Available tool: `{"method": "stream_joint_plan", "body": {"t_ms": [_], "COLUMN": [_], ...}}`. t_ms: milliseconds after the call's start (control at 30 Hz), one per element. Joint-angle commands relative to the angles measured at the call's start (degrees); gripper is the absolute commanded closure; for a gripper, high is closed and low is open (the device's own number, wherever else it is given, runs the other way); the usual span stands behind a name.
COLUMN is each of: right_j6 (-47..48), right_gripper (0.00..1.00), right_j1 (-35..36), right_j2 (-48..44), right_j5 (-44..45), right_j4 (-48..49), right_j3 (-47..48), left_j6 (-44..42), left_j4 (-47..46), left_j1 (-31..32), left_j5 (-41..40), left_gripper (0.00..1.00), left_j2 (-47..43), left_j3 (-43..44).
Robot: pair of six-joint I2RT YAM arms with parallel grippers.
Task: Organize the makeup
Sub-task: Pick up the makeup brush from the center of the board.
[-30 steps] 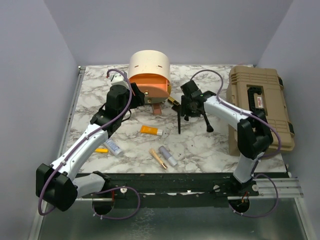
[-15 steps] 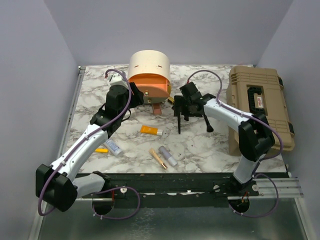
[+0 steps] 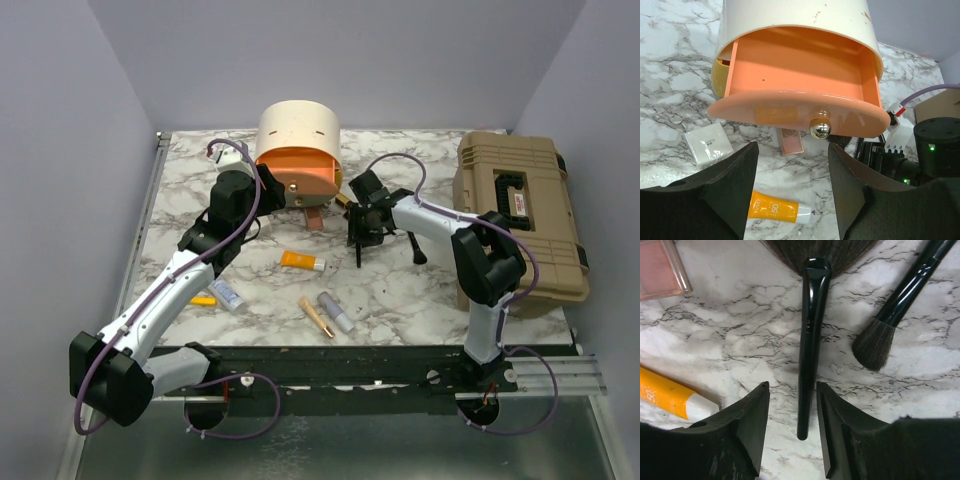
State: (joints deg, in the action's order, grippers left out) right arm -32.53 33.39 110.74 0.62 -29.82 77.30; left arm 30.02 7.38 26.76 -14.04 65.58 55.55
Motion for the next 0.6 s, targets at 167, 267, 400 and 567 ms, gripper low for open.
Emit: {"method": "stream_joint_plan", "body": {"t_ms": [167, 267, 400, 567], "right_j6": [1.3, 1.5, 1.8, 2.7], "right_gripper": [0.63, 0.70, 0.70, 0.89], "right_j1": [0.3, 0.3, 0.3, 0.3], "right_j2": [2.3, 2.6, 2.4, 2.7], "right_j5": [4.1, 3.5, 4.6, 5.0], "right_j4": [-4.7, -4.3, -4.0, -3.8], "right_j3": [2.4, 1.8, 1.1, 1.1], "left_j6": [0.1, 0.5, 0.8, 0.8], "left_j4": [-0.8, -0.9, -0.9, -1.1], "left_j1": [0.1, 0.1, 0.2, 0.1], "left_j5": [-2.0, -1.8, -1.5, -0.9], "left_gripper": [0.40, 0.40, 0.40, 0.40], "left_j2": [-0.3, 0.0, 0.3, 0.6], "left_j3": [0.3, 0.6, 0.8, 0.8]}}
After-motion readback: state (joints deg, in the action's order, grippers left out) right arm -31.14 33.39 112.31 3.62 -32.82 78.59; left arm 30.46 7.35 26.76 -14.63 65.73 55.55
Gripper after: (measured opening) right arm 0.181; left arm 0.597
